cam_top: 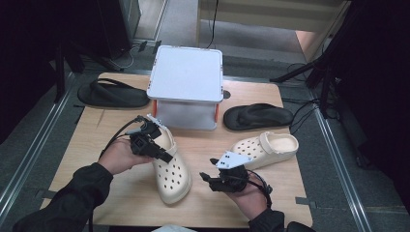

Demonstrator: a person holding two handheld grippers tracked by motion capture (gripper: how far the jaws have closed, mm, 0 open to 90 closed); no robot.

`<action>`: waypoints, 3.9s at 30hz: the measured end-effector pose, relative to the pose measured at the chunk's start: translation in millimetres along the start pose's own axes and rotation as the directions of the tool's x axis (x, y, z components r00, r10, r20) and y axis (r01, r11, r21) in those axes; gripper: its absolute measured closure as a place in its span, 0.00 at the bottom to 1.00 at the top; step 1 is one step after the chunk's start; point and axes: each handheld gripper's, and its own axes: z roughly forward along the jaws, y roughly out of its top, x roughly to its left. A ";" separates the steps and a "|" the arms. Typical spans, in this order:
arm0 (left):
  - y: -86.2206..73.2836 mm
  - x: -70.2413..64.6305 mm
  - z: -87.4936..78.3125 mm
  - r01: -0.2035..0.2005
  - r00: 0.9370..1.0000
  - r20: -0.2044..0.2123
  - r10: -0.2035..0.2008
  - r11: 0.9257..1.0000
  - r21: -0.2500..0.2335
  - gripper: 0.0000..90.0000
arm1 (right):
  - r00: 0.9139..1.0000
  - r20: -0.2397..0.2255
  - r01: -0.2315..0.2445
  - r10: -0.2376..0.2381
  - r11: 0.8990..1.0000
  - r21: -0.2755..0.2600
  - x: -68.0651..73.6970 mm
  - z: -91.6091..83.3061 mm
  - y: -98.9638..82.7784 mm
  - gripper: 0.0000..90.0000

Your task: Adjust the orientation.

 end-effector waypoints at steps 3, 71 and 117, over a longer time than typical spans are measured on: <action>1.4 0.5 0.0 -0.007 1.000 0.011 0.007 1.000 0.010 0.83 | 1.000 0.001 0.003 -0.003 1.000 0.000 0.6 0.2 0.1 0.48; -5.5 81.9 -3.3 -0.141 0.972 -0.194 0.134 0.990 -0.021 1.00 | 0.977 -0.213 -0.018 0.029 0.999 0.051 107.6 73.9 26.2 1.00; -78.5 32.5 -8.7 -0.080 0.990 -0.125 0.069 0.993 -0.088 1.00 | 0.983 -0.061 -0.166 0.172 0.982 0.094 15.7 48.0 10.9 1.00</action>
